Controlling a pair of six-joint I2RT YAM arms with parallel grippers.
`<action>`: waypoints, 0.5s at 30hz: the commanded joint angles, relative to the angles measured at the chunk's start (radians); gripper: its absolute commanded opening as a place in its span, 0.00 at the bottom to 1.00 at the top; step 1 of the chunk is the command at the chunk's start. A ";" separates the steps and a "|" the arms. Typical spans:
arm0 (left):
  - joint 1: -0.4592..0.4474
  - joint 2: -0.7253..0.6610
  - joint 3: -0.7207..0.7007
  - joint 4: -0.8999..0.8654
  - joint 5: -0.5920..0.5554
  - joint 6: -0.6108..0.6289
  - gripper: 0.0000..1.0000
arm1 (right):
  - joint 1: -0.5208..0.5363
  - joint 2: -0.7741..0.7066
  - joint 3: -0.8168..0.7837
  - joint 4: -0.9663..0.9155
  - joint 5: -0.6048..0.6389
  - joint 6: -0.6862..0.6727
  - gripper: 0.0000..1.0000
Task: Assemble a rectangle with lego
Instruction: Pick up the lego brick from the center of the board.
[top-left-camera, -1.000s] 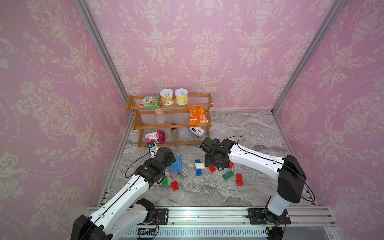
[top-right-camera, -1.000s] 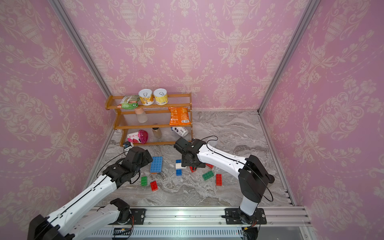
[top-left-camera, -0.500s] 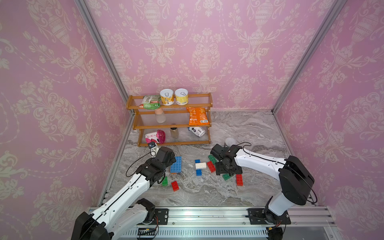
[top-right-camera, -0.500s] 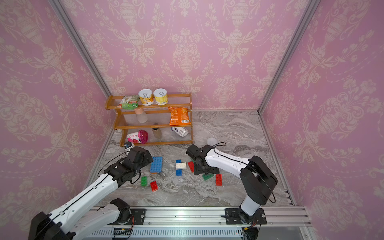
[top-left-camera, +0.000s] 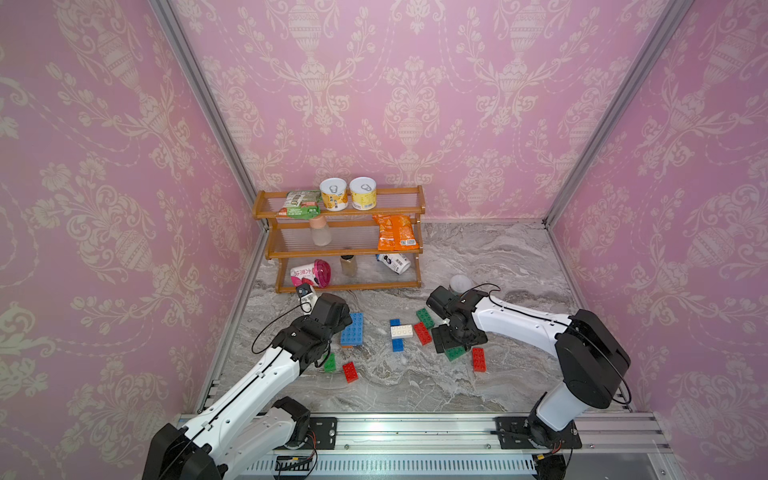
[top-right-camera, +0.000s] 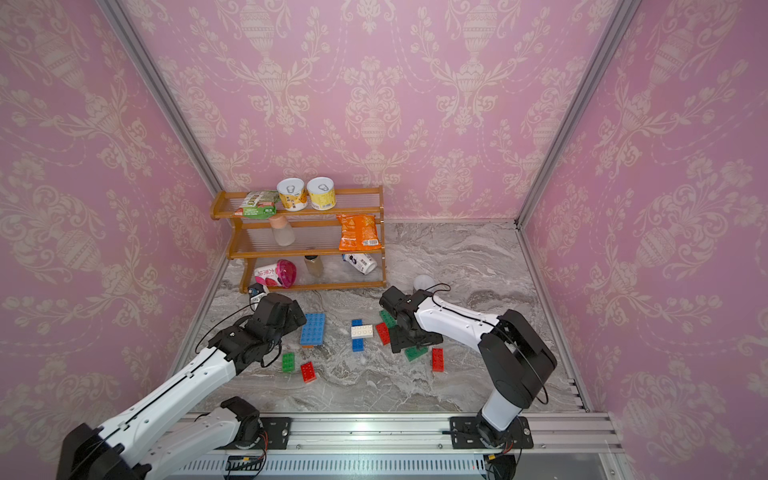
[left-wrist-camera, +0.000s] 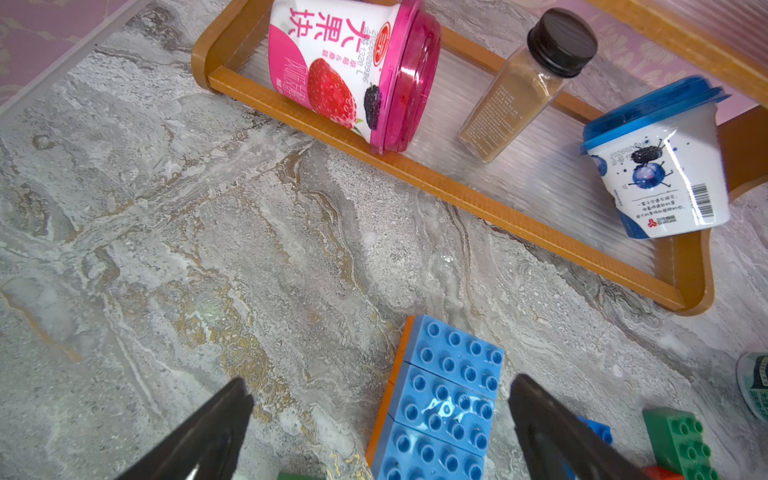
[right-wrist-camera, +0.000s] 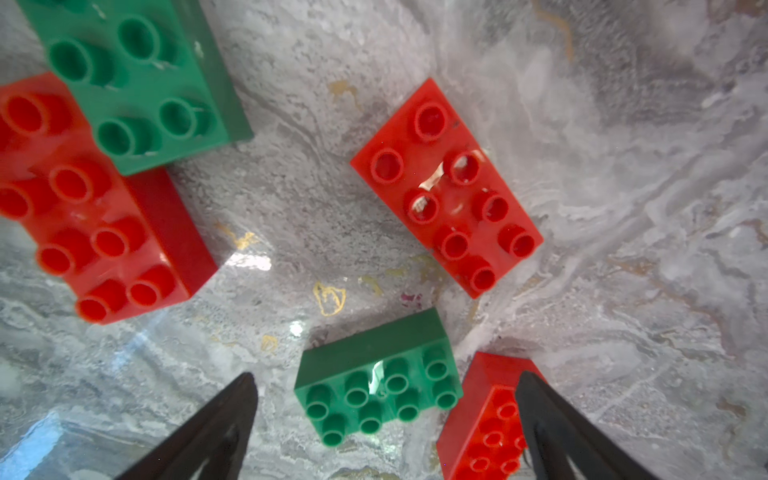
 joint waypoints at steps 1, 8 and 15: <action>0.007 -0.005 0.021 -0.025 0.002 -0.021 0.99 | 0.000 0.019 -0.026 0.001 -0.037 -0.039 0.99; 0.007 0.001 0.023 -0.019 0.007 -0.025 0.99 | -0.003 0.059 -0.042 -0.012 -0.013 -0.040 0.97; 0.008 0.005 0.028 -0.017 0.014 -0.023 0.99 | -0.063 0.051 -0.054 0.012 0.003 0.002 0.90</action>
